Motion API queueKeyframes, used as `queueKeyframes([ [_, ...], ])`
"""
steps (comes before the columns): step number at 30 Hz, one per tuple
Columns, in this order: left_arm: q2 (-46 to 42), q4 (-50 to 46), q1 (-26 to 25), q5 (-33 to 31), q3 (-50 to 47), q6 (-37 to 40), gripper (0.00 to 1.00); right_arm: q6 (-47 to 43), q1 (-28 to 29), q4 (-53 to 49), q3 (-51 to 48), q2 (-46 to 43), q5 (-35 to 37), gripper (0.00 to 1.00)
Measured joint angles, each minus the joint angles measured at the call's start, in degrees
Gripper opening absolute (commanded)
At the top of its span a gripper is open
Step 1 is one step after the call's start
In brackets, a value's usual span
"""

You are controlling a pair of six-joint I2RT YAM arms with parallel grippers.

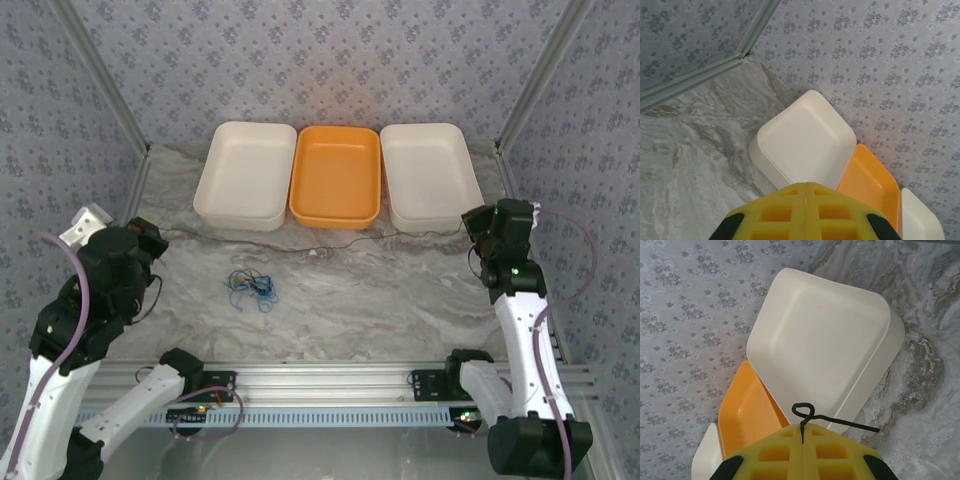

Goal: Untangle the cables

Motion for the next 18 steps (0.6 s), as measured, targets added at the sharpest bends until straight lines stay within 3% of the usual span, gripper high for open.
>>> queueKeyframes([
  [13, -2.6, -4.8, 0.0, -5.5, -1.8, -1.3, 0.00, 0.0, -8.4, -1.4, 0.0, -0.1, -5.8, 0.00],
  [16, -2.0, -4.3, 0.0, -5.3, -1.9, -0.8, 0.00, -0.7, -6.7, -0.9, 0.6, 0.8, -6.8, 0.00],
  [18, -0.5, -2.2, 0.3, -4.3, -1.9, 0.7, 0.00, -2.7, -1.9, 0.1, 2.1, 2.4, -6.9, 0.00],
])
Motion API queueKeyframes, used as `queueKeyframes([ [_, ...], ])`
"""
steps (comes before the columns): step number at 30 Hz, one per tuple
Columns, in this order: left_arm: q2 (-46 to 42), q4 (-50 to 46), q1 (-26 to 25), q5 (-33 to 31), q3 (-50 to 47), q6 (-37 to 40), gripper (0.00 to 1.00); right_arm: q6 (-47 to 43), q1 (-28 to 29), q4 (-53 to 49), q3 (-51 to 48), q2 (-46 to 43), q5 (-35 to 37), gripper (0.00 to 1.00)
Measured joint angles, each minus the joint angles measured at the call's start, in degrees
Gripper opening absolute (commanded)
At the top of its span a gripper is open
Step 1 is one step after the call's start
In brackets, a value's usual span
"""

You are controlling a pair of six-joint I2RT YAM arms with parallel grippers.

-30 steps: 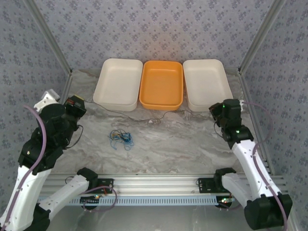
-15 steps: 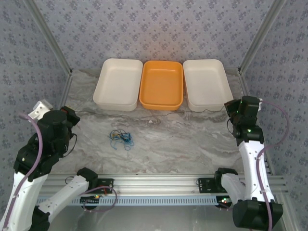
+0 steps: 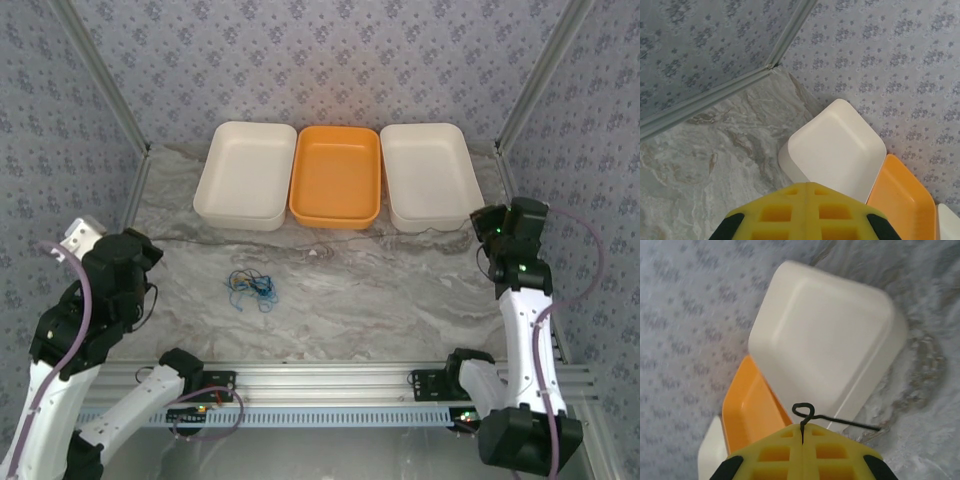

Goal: Untangle the cables

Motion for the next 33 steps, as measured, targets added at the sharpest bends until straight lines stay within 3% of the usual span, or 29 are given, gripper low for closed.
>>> queueKeyframes([
  [6, 13.2, 9.1, 5.8, 11.2, 3.6, 5.2, 0.00, -8.8, 24.3, 6.0, 11.6, 12.7, 0.1, 0.00],
  [10, 22.9, 14.4, 12.9, 21.4, 6.7, 5.8, 0.00, -12.1, 32.7, 12.6, 23.0, 25.8, -2.5, 0.00],
  [19, 27.7, 21.5, 29.2, 37.9, 8.3, 4.7, 0.00, -13.4, 37.6, 20.5, 53.1, 57.7, -8.5, 0.00],
  [25, 31.6, 26.6, 37.5, 46.8, 10.3, 4.1, 0.00, -13.1, 39.8, 17.5, 81.1, 79.3, -9.2, 0.00],
  [29, 34.8, 29.7, 38.8, 51.6, 10.0, 4.0, 0.00, -12.7, 41.2, 13.9, 99.9, 92.1, -8.8, 0.00],
  [33, 39.5, 35.9, 38.7, 58.0, 7.8, 2.5, 0.00, -10.8, 41.8, 14.3, 102.8, 97.5, -8.7, 0.00],
])
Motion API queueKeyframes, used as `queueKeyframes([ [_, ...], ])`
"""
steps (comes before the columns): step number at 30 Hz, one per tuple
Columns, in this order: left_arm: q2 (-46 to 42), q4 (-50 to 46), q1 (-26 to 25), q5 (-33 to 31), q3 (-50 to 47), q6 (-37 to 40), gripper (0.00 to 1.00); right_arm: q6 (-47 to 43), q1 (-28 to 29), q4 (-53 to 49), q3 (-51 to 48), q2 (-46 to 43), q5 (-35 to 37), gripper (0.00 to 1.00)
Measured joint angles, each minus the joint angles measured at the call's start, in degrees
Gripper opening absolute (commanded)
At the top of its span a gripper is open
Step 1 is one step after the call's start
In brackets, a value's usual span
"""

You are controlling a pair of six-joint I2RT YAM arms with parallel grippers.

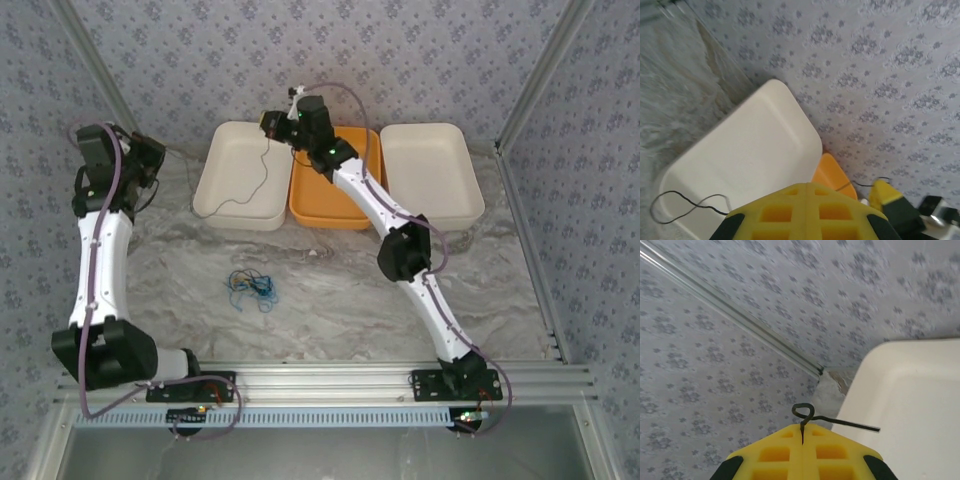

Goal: Untangle the cables

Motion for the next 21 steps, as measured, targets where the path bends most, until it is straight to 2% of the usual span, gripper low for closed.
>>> queueKeyframes([
  [3, 4.2, 4.4, -0.4, 3.9, -2.7, -1.2, 0.00, 1.8, -0.1, 1.8, -0.1, 3.7, -0.2, 0.00],
  [8, 8.0, 7.1, -2.9, 6.8, -5.2, -1.5, 0.00, 4.1, -0.3, 2.7, 0.1, 9.8, -0.9, 0.01],
  [9, 8.2, 7.5, -3.3, 7.0, -5.4, -1.5, 0.00, 4.3, -0.3, 2.6, 0.1, 10.6, -0.9, 0.06],
  [12, 8.2, 8.6, -4.7, 7.3, -5.4, -1.5, 0.00, 5.0, -0.3, 2.3, 0.1, 11.5, -1.2, 0.31],
  [15, 8.8, 9.2, -5.5, 7.3, -5.3, -1.5, 0.00, 4.9, -0.3, 2.1, 0.7, 11.5, -1.8, 0.46],
  [18, 11.1, 8.9, -6.3, 6.8, -3.9, -0.8, 0.00, 3.5, -0.2, 0.1, 1.1, 11.1, -1.7, 0.52],
  [21, 14.2, 8.9, -7.3, 5.9, -1.7, 0.1, 0.00, 1.4, 0.0, -3.3, 0.4, 9.2, -1.0, 0.52],
])
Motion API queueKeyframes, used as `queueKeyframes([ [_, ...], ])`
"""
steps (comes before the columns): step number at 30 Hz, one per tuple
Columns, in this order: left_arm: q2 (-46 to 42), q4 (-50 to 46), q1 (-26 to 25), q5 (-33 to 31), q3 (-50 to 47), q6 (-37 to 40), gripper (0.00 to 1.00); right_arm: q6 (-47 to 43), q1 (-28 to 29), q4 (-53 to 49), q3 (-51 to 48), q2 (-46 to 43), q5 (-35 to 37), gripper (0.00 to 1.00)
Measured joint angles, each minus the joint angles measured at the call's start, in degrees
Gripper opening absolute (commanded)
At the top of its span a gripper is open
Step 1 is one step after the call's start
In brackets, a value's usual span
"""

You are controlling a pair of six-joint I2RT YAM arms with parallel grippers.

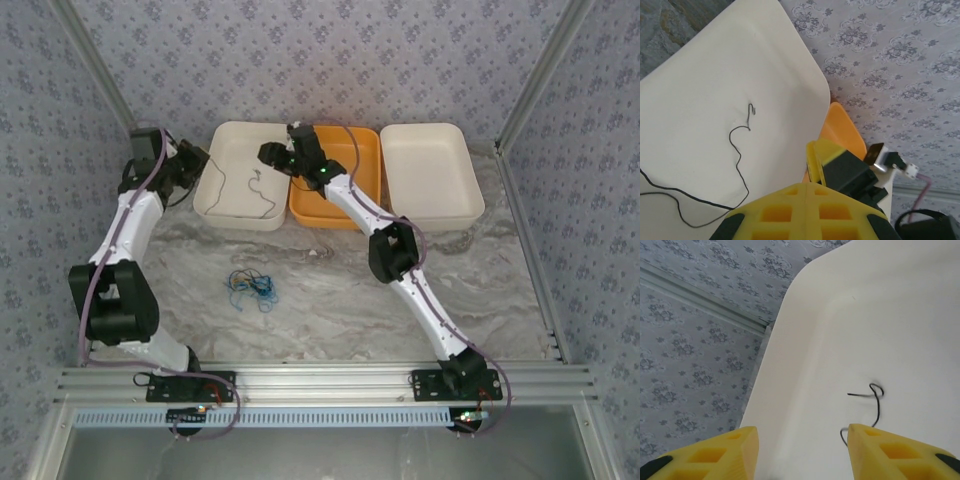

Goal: Untangle the cables

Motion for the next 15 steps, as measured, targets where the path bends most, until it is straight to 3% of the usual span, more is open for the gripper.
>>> queueKeyframes([
  [4, 5.3, -0.2, -1.3, -0.8, 4.7, 1.5, 0.00, -3.3, 0.2, -3.5, -7.9, -8.7, 2.6, 0.51],
  [8, 13.0, -1.4, -3.1, -1.7, 12.4, 3.8, 0.01, -6.3, 0.7, -2.1, -25.5, -25.6, 6.3, 0.51],
  [10, 17.1, -2.8, -4.0, -2.5, 16.8, 5.5, 0.25, -7.2, 1.0, 0.1, -34.4, -34.5, 7.7, 0.51],
  [11, 19.4, -4.0, -4.4, -3.1, 19.4, 6.6, 0.49, -7.6, 1.3, 1.2, -38.2, -38.6, 8.4, 0.51],
  [12, 21.6, -5.3, -4.8, -3.7, 22.1, 7.3, 0.64, -7.9, 1.6, 2.2, -42.2, -42.8, 9.0, 0.52],
  [15, 25.5, -9.6, -5.4, -6.6, 27.1, 9.6, 0.93, -8.5, 2.4, 4.5, -52.2, -52.8, 10.1, 0.52],
])
